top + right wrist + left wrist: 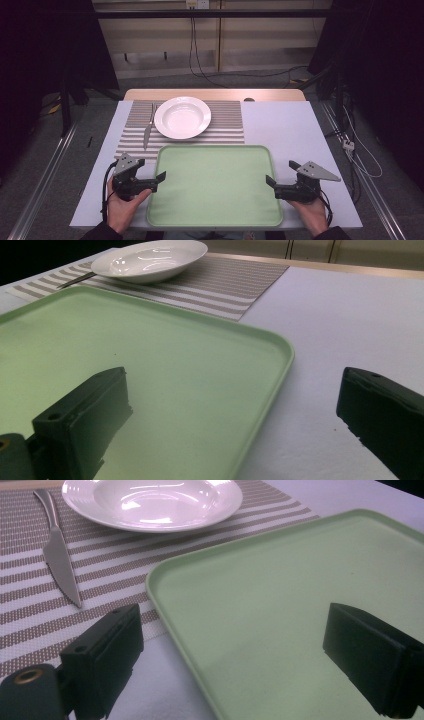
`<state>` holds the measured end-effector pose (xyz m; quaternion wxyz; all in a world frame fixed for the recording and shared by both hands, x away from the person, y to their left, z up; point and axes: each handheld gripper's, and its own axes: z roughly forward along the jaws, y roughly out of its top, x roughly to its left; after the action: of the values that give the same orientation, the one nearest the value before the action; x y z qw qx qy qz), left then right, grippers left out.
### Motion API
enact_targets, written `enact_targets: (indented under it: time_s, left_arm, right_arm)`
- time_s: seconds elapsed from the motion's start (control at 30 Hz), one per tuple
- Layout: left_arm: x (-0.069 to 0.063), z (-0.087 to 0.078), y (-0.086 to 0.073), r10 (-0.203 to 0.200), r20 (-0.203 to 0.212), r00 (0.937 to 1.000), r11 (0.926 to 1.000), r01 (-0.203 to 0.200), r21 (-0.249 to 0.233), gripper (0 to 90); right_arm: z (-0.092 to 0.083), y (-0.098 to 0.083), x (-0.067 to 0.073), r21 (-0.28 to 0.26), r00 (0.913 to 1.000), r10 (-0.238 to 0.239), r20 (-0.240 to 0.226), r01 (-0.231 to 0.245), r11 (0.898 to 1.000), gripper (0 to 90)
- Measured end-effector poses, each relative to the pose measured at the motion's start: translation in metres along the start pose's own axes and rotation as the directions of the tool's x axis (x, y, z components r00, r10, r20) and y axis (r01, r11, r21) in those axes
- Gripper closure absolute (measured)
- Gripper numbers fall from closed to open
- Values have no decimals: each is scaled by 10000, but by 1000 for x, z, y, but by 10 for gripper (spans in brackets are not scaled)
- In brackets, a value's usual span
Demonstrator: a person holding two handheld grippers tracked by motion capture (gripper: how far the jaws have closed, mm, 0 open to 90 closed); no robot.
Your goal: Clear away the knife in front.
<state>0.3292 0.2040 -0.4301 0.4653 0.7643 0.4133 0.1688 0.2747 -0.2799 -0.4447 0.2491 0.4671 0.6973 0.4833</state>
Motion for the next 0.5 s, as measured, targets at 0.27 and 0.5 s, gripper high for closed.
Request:
enact_targets:
  time_s: [0.27, 0.5]
  left_arm:
    - [7, 2, 7, -63, -32, 10000, 10000, 63, 47, 83]
    - [11, -6, 25, 107, -18, 9999, 9992, -106, 395, 67]
  right_arm:
    - [0, 0, -1, -49, 10000, 17, -56, -17, 10000, 2]
    - [2, 0, -1, 64, 10000, 23, -39, -22, 10000, 0]
